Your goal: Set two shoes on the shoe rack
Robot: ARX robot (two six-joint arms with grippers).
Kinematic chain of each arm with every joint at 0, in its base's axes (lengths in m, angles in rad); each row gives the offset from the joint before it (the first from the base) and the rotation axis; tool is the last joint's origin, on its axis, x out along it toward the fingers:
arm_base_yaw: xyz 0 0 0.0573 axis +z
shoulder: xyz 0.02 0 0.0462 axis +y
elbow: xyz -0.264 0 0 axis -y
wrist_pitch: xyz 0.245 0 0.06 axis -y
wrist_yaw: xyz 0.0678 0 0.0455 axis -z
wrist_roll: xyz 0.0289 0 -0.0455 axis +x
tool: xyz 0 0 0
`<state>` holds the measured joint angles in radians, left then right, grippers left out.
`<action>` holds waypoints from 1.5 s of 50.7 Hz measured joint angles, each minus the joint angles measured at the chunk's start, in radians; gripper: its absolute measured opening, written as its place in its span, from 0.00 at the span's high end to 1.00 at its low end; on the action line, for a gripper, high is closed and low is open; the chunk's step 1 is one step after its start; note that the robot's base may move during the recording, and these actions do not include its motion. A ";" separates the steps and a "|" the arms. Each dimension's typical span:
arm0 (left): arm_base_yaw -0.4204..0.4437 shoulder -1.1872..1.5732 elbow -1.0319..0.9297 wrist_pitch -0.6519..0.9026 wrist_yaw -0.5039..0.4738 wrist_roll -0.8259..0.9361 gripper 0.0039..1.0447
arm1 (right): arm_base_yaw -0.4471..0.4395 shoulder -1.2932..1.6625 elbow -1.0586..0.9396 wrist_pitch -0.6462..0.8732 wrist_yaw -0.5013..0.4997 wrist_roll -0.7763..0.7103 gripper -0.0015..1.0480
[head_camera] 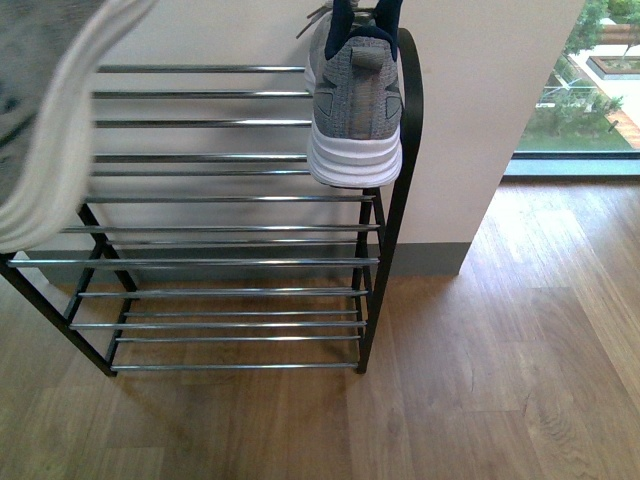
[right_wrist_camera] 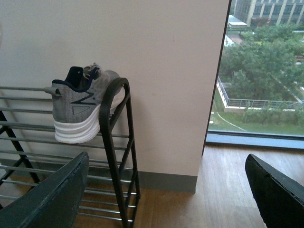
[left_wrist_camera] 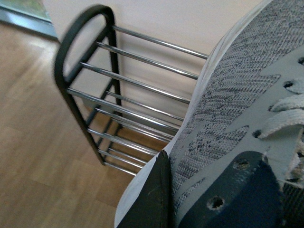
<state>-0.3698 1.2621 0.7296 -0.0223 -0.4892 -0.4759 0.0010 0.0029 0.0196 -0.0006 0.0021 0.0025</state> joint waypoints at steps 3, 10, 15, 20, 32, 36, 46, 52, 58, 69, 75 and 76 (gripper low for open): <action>-0.016 0.108 0.086 -0.023 0.017 -0.058 0.99 | 0.000 0.000 0.000 0.000 0.000 0.000 0.09; -0.040 0.312 0.281 -0.124 0.029 -0.139 0.99 | 0.000 0.000 0.000 0.000 0.000 0.000 0.09; -0.049 0.429 0.421 -0.176 0.044 -0.165 0.99 | 0.000 0.000 0.000 0.000 0.000 0.000 0.09; -0.050 0.522 0.555 -0.239 0.057 -0.209 0.99 | 0.000 0.000 0.000 0.000 0.000 0.000 0.09; -0.084 0.763 0.904 -0.428 0.090 -0.399 0.99 | 0.000 0.000 0.000 0.000 0.000 0.000 0.09; -0.105 0.821 0.976 -0.474 0.105 -0.456 0.99 | 0.000 0.000 0.000 0.000 0.000 0.000 0.09; -0.112 0.872 1.037 -0.550 0.108 -0.516 0.99 | 0.000 0.000 0.000 0.000 0.000 0.000 0.09; -0.115 0.882 1.046 -0.602 0.094 -0.494 0.99 | 0.000 0.000 0.000 0.000 0.000 0.000 0.09; -0.116 0.883 1.048 -0.648 0.081 -0.417 0.99 | 0.000 0.000 0.000 0.000 0.000 0.000 0.09; -0.114 0.882 1.047 -0.666 0.089 -0.232 0.99 | 0.000 0.000 0.000 0.000 0.000 0.000 0.09; -0.113 0.877 1.047 -0.642 0.098 -0.143 0.99 | 0.000 0.000 0.000 0.000 0.000 0.000 0.09; -0.113 0.875 1.047 -0.641 0.098 -0.131 0.99 | 0.000 0.000 0.000 0.000 0.000 0.000 0.09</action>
<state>-0.4824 2.1376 1.7767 -0.6636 -0.3912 -0.6067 0.0010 0.0029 0.0196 -0.0006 0.0021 0.0025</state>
